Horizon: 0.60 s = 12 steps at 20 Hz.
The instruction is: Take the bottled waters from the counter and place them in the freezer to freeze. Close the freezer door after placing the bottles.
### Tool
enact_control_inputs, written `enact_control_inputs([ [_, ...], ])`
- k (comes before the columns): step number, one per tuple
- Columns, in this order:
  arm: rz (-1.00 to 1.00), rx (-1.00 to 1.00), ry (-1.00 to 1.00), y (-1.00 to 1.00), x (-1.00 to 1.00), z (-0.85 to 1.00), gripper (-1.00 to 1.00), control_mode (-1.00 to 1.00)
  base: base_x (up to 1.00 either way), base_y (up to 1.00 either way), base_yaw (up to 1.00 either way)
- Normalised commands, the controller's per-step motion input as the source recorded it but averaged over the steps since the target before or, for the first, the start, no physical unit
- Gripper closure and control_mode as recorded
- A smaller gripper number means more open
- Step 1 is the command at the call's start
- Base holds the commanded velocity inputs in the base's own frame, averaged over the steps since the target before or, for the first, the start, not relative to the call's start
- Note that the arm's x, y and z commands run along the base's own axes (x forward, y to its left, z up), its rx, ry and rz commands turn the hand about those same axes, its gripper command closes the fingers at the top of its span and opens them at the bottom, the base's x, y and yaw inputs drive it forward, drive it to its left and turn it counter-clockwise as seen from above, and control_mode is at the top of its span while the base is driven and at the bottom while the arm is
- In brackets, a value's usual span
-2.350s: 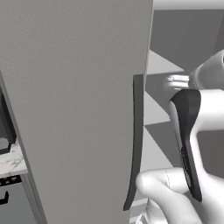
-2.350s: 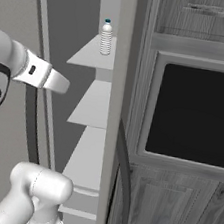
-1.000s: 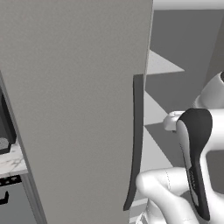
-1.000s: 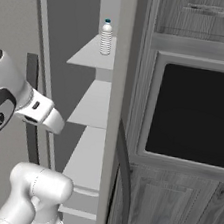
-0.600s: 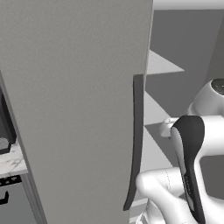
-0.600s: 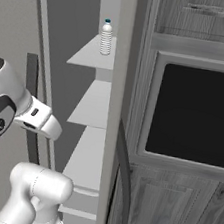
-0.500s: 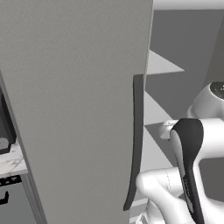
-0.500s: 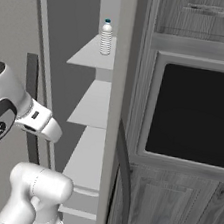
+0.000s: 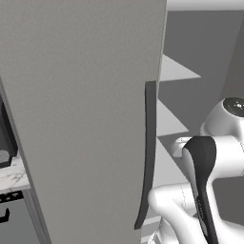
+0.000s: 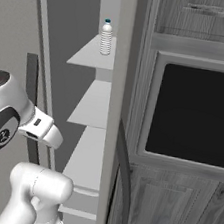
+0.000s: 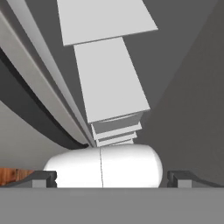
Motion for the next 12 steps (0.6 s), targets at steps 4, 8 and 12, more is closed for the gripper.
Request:
enact_control_inputs([
  [4,0.00,0.00,0.00,0.00,0.00,0.00,-1.00,-1.00,0.00,0.00,0.00],
  [8,0.00,0.00,0.00,0.00,0.00,0.00,-1.00,-1.00,0.00,0.00,0.00],
  [12,0.00,0.00,0.00,0.00,0.00,0.00,-1.00,-1.00,0.00,0.00,0.00],
])
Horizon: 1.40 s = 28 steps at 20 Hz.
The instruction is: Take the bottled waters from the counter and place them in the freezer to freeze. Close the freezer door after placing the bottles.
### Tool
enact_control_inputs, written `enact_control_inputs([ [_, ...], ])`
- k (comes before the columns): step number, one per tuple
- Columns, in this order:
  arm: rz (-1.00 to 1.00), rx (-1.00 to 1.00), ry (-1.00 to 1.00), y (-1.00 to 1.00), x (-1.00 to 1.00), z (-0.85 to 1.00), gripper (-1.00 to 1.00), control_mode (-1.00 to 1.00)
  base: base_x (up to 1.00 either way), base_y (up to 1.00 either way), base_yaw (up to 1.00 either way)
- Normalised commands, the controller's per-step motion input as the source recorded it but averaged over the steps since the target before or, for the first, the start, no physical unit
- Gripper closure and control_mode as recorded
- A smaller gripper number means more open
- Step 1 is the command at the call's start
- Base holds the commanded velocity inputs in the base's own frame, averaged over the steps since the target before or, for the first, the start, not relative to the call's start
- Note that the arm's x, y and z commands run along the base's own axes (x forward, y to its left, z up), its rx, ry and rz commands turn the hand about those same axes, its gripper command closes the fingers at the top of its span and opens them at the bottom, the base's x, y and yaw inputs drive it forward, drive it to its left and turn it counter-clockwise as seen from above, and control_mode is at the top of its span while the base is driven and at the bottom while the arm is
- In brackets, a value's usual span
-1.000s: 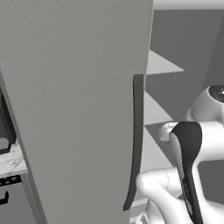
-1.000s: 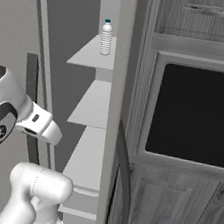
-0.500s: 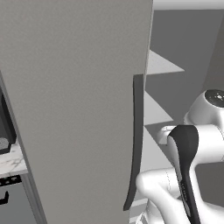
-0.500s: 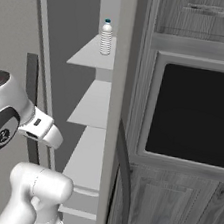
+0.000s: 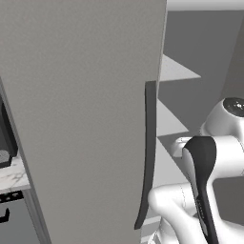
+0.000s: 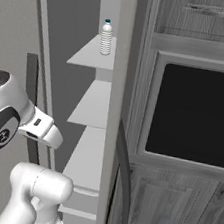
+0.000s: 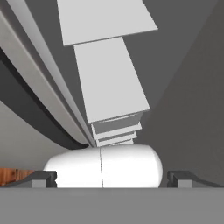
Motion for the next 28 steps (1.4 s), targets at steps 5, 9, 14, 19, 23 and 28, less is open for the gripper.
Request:
enact_control_inputs([
  [5,0.00,0.00,0.00,0.00,0.00,0.00,-1.00,1.00,-0.15,0.01,0.00],
  [9,0.00,0.00,0.00,0.00,0.00,0.00,-1.00,1.00,-0.48,0.13,0.00],
  [14,0.00,0.00,0.00,0.00,0.00,0.00,-1.00,1.00,-0.65,0.34,0.01],
  [19,0.00,0.00,0.00,0.00,0.00,0.00,-1.00,1.00,-0.37,0.55,0.07],
  [23,0.00,0.00,0.00,0.00,0.00,0.00,-1.00,1.00,0.00,0.88,0.14],
  [28,0.00,0.00,0.00,0.00,0.00,0.00,-1.00,1.00,0.06,0.96,0.13],
])
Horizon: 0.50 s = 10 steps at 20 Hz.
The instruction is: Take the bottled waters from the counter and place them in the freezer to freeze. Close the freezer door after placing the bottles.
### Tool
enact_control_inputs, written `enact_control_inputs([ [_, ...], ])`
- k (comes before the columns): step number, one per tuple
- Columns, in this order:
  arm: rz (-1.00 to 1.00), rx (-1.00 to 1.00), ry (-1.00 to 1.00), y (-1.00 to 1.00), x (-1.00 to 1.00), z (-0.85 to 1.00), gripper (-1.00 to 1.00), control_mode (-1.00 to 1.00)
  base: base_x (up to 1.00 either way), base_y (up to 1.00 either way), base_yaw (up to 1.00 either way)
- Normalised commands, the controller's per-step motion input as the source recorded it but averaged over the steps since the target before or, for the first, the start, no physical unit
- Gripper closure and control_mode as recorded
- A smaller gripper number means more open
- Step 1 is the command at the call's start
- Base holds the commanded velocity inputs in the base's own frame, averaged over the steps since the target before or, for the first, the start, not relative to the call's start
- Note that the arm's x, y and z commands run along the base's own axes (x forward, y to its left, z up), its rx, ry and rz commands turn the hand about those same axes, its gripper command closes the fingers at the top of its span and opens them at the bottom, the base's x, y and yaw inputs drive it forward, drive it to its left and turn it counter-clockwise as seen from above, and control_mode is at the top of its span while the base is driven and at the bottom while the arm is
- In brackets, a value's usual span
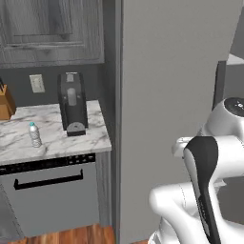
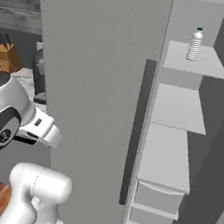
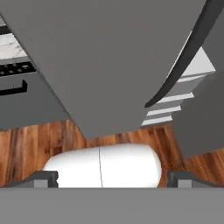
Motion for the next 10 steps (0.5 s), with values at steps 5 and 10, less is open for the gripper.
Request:
enact_control_inputs([
  [5,0.00,0.00,0.00,0.00,0.00,0.00,-1.00,1.00,0.00,0.87,0.06],
  [10,0.00,0.00,0.00,0.00,0.00,0.00,-1.00,1.00,0.15,0.99,0.01],
])
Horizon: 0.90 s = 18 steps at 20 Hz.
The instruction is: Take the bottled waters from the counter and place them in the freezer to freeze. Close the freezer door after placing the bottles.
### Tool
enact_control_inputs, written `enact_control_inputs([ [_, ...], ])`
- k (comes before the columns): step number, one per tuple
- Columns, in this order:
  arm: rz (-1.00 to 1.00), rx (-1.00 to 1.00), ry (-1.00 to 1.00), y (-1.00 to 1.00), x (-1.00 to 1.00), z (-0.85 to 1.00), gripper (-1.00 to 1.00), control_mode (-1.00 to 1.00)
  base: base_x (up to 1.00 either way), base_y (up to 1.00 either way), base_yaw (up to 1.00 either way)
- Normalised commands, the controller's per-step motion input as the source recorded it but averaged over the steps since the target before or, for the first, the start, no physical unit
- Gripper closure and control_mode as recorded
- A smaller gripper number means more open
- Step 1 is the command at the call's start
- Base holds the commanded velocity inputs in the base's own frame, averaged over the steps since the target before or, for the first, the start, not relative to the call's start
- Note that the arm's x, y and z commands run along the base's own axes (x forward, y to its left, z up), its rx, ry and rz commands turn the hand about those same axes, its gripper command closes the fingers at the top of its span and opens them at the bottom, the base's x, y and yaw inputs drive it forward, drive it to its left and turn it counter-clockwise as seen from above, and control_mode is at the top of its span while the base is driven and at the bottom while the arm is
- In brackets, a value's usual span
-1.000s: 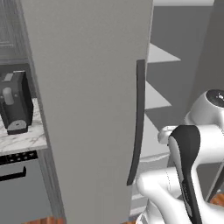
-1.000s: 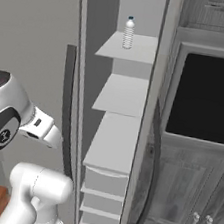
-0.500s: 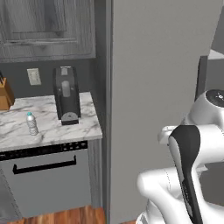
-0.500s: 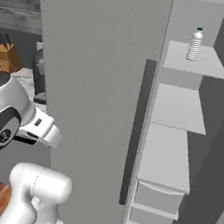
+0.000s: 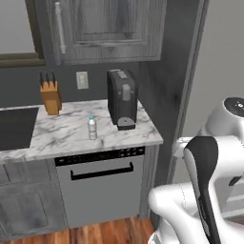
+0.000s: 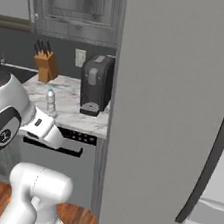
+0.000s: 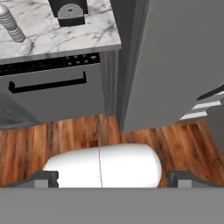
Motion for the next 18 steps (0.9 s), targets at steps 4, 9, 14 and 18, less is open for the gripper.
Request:
enact_control_inputs([
  [4,0.00,0.00,0.00,0.00,0.00,0.00,-1.00,1.00,0.36,0.99,0.00],
  [9,0.00,0.00,0.00,0.00,0.00,0.00,-1.00,1.00,0.36,0.92,0.00],
  [14,0.00,0.00,0.00,0.00,0.00,0.00,-1.00,1.00,0.31,0.71,-0.11],
  [18,0.00,0.00,0.00,0.00,0.00,0.00,-1.00,1.00,0.30,0.63,-0.14],
])
